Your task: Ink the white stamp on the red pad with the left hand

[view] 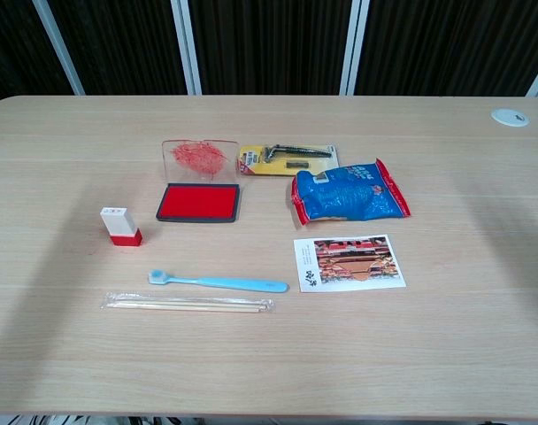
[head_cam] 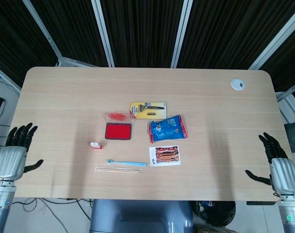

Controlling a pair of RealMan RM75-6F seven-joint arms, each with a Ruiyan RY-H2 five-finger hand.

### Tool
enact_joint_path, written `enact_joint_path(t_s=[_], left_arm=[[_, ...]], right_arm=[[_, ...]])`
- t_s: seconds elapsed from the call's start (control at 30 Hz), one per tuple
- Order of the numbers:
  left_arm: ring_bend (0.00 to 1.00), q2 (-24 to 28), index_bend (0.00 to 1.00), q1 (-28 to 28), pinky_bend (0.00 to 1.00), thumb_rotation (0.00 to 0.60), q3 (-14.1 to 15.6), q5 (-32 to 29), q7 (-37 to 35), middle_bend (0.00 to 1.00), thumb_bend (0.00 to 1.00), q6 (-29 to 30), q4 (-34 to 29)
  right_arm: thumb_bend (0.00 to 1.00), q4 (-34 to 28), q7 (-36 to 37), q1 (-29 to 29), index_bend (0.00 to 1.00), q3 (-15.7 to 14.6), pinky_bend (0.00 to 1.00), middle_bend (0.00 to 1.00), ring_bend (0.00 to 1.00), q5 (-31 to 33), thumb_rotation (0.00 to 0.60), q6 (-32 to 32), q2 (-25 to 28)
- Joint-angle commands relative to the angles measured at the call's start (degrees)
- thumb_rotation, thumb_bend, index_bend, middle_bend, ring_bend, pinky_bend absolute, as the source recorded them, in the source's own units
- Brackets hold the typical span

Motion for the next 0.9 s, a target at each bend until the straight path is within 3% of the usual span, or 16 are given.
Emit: enact_joint_path(t_s=[0.03,0.5,0.77,0.9], left_arm=[[0.0,0.01,0.0,-0.01,0.0,0.6,-0.01,-0.06,0.02,0.0,0.07,-0.06,-0.03],[0.0,-0.11,0.0,-0.27,0.0,0.6,-0.03,-0.5,0.4,0.0,0.07,-0.77,-0.17],[0.0,-0.51,0.0,-2.07,0.0,0.6,-0.48,-1.3,4.95,0.0,0.06,-3.29,-0.91],[0.0,-0.2,0.0,-4.38,0.0,0.6,-1.26,-3.46,8.57,0.0,0.07,-7.33,-3.33]], right_arm=[[0.06,-0.01,-0.02,0.0,0.0,0.01,0.19,0.0,0.0,0.03,0.6,-0.02,0.0],[0.06,-0.22,-0.48,0.17,0.0,0.04,0.19,0.0,0.0,0.28,0.6,-0.41,-0.18],[0.06,-0.37,-0.06,0.27,0.0,0.23,0.19,0.0,0.0,0.76,0.6,-0.74,-0.06],[0.06,-0.46,0.14,0.37,0.0,0.21,0.19,0.0,0.0,0.88,0.6,-1.06,-0.05]])
